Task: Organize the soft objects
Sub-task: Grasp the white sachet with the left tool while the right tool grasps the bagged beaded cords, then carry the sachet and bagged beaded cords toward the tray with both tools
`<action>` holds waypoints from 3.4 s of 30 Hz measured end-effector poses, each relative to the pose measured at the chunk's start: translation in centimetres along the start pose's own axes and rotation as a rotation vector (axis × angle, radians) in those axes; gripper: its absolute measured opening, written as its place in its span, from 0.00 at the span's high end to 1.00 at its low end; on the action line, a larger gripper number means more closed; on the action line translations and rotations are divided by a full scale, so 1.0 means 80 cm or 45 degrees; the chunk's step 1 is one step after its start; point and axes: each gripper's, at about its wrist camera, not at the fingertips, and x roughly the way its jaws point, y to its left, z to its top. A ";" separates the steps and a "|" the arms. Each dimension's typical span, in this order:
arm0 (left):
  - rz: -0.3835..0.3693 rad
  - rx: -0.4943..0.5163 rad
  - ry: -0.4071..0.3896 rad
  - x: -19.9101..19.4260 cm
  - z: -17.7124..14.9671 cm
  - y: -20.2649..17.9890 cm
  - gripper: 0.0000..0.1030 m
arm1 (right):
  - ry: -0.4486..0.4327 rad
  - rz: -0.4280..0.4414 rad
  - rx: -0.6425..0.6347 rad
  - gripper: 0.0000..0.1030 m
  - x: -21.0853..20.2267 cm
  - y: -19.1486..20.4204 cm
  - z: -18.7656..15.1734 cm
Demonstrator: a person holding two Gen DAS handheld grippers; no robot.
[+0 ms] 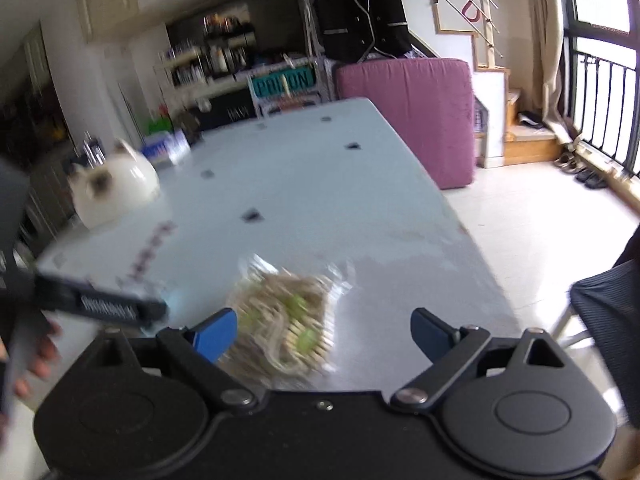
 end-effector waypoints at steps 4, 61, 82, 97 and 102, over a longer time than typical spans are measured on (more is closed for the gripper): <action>-0.053 0.012 -0.044 -0.002 -0.003 0.014 0.00 | -0.040 0.072 0.097 0.07 0.015 0.012 0.007; -0.309 -0.178 -0.266 -0.192 -0.062 0.031 0.34 | -0.171 0.040 -0.178 0.48 -0.133 0.058 0.013; -0.324 -0.245 -0.376 -0.311 -0.166 0.066 0.34 | -0.130 0.072 -0.239 0.48 -0.258 0.123 -0.037; -0.261 -0.327 -0.413 -0.351 -0.246 0.145 0.34 | -0.078 0.186 -0.249 0.48 -0.283 0.200 -0.091; -0.195 -0.348 -0.414 -0.353 -0.264 0.190 0.33 | -0.042 0.222 -0.222 0.48 -0.274 0.225 -0.100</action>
